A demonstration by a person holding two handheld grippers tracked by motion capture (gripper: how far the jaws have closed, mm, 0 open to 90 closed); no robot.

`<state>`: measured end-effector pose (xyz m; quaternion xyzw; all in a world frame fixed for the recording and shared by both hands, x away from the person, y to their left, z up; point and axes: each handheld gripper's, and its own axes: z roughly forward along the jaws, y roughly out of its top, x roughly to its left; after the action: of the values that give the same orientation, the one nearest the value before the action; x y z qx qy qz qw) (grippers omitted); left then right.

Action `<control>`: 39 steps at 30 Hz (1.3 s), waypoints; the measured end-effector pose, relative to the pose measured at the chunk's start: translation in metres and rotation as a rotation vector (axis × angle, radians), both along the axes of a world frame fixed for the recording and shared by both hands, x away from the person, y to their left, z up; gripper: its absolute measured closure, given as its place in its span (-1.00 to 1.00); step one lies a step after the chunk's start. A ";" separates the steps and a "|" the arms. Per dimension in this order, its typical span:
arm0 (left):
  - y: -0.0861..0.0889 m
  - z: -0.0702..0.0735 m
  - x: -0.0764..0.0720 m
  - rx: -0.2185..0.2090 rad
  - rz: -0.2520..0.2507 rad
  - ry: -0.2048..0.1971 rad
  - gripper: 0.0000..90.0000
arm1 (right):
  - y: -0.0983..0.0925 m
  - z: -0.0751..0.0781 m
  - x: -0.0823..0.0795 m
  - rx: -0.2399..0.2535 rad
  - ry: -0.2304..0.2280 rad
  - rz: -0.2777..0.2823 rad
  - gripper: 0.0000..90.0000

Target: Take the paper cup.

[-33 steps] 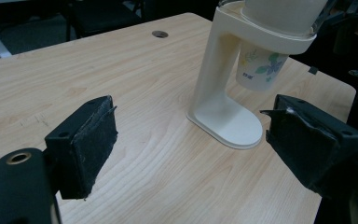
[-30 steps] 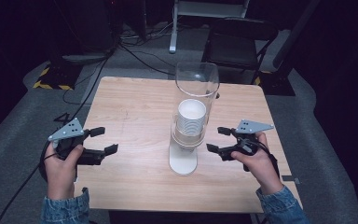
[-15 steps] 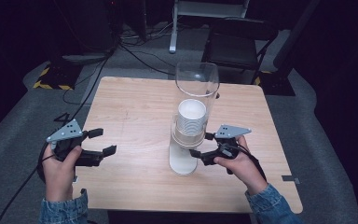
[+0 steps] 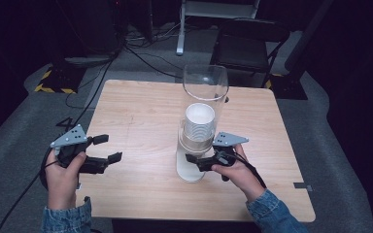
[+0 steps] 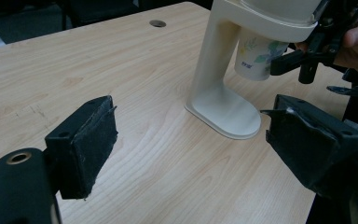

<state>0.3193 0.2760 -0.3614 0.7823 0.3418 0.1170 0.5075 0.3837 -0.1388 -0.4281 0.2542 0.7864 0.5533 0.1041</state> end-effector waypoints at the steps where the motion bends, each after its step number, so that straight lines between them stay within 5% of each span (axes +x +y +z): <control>1: 0.000 0.000 0.000 0.002 -0.002 -0.001 -0.65 | 0.001 0.000 0.000 0.009 -0.015 -0.004 -0.55; 11: -0.001 -0.002 0.002 0.007 -0.007 0.008 -0.65 | 0.004 -0.002 -0.002 0.057 -0.103 -0.048 -0.40; 39: -0.003 -0.002 0.001 0.001 -0.019 0.017 -0.64 | 0.002 -0.008 -0.003 0.056 -0.150 -0.031 -0.33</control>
<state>0.3207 0.2731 -0.3634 0.7868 0.3386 0.1058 0.5051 0.3812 -0.1371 -0.4365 0.2269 0.7564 0.5911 0.1642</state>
